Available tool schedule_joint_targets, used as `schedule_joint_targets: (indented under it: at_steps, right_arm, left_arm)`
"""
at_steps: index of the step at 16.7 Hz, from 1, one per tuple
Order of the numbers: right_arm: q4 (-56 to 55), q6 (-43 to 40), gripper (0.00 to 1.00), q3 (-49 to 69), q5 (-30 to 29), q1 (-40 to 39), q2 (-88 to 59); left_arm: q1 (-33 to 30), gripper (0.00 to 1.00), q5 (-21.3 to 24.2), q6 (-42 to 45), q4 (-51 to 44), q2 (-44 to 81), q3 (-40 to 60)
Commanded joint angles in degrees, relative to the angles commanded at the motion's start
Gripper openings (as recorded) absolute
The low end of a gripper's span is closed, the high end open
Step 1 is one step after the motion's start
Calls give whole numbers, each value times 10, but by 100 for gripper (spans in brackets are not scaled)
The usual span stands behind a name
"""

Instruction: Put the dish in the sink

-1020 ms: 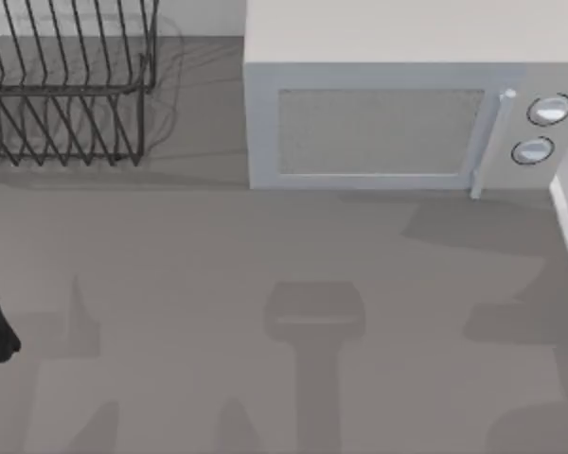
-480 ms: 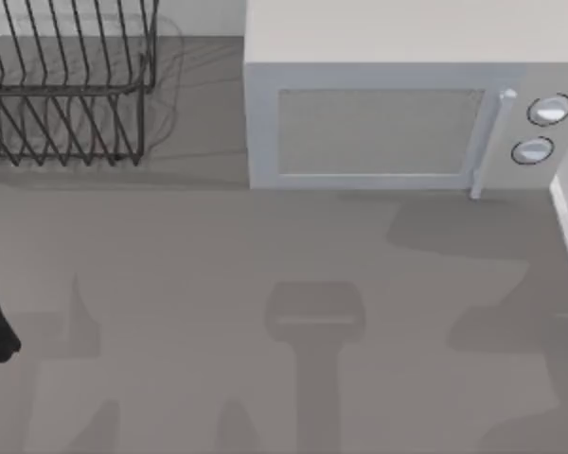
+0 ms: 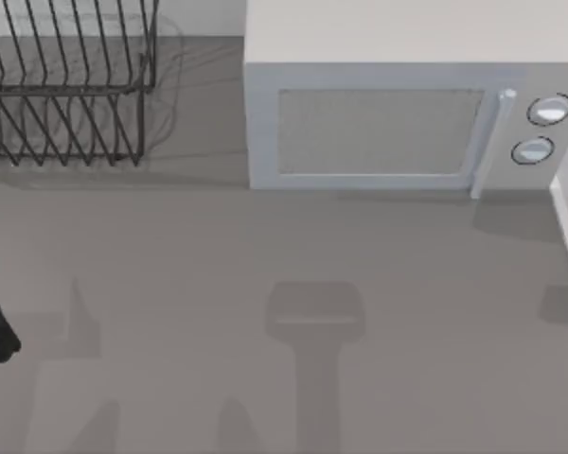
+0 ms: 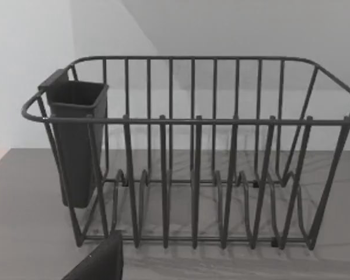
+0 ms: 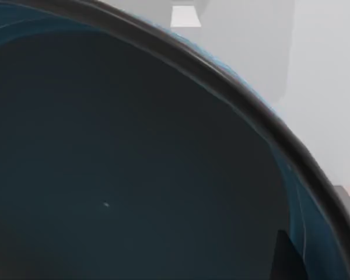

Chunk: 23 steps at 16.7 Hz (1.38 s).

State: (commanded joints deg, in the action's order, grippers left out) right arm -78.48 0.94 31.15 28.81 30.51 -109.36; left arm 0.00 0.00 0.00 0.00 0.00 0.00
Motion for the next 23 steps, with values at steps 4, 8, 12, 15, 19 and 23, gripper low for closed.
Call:
schedule_joint_targets:
  at_steps: [4, 8, 12, 15, 19, 23]
  right_arm:
    - [-151, -1, 0, -21, -3, -1, -122]
    - [-209, -1, 0, -31, -6, -3, -176]
    - [-209, -1, 0, -31, -6, -3, -176]
    - [-209, -1, 23, -31, -6, -3, -176]
    - [-209, -1, 53, -31, -6, -3, -176]
    - [-209, -1, 83, -31, -6, -3, -176]
  left_arm:
    - [0, 100, 0, 0, 0, 0, 0]
    - [0, 100, 0, 0, 0, 0, 0]
    - [0, 100, 0, 0, 0, 0, 0]
    - [0, 100, 0, 0, 0, 0, 0]
    - [0, 100, 0, 0, 0, 0, 0]
    - [0, 100, 0, 0, 0, 0, 0]
